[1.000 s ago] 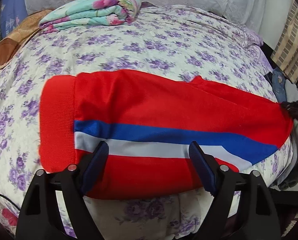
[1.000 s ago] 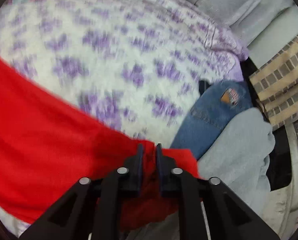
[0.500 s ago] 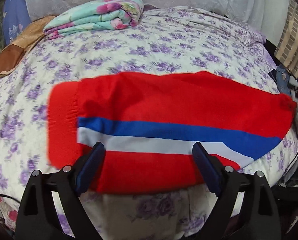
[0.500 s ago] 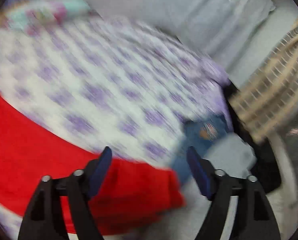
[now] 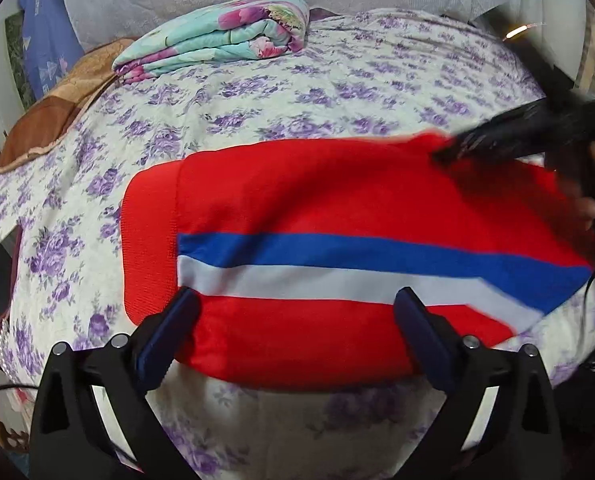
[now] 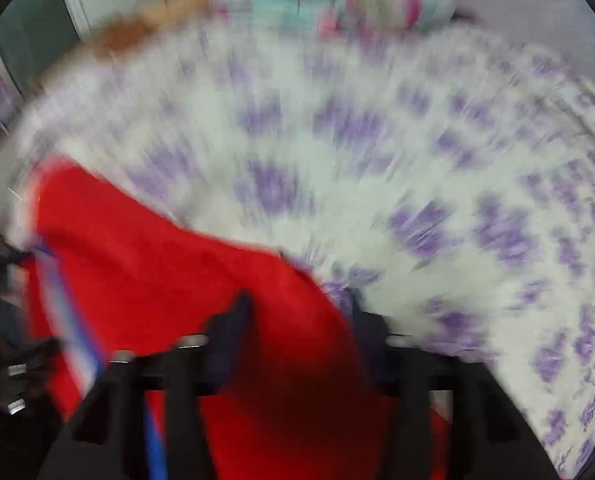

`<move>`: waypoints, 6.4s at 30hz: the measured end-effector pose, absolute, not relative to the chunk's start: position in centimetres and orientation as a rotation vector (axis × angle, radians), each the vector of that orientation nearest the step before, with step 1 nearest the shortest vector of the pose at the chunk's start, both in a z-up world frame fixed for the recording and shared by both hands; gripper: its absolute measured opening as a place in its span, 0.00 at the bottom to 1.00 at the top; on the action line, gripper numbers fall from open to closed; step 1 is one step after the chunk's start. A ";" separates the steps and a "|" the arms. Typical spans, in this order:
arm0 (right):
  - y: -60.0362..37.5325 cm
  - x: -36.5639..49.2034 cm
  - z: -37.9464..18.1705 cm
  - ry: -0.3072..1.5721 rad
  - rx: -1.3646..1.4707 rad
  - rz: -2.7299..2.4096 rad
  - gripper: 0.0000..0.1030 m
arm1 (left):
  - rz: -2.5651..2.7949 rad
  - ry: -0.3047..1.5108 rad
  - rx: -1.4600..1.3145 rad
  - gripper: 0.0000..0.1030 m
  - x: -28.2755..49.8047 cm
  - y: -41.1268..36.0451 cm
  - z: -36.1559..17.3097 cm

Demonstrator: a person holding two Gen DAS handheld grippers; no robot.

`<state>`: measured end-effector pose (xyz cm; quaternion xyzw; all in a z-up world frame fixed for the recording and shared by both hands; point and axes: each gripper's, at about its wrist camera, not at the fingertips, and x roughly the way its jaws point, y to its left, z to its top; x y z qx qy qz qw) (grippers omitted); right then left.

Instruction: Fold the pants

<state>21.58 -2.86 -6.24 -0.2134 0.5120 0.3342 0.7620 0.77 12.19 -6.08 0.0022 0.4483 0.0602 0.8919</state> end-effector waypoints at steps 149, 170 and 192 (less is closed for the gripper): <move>-14.2 2.4 -0.4 0.711 -0.297 0.810 0.72 | 0.124 0.790 -0.849 0.95 -1.1 21.1 -7.6; -27.9 3.8 -1.0 0.711 0.002 0.540 0.71 | 0.025 0.564 -0.480 0.17 -0.2 12.0 1.7; -36.1 6.6 -2.3 0.855 0.355 0.619 0.97 | -0.454 0.744 -0.039 0.91 0.9 -7.5 3.4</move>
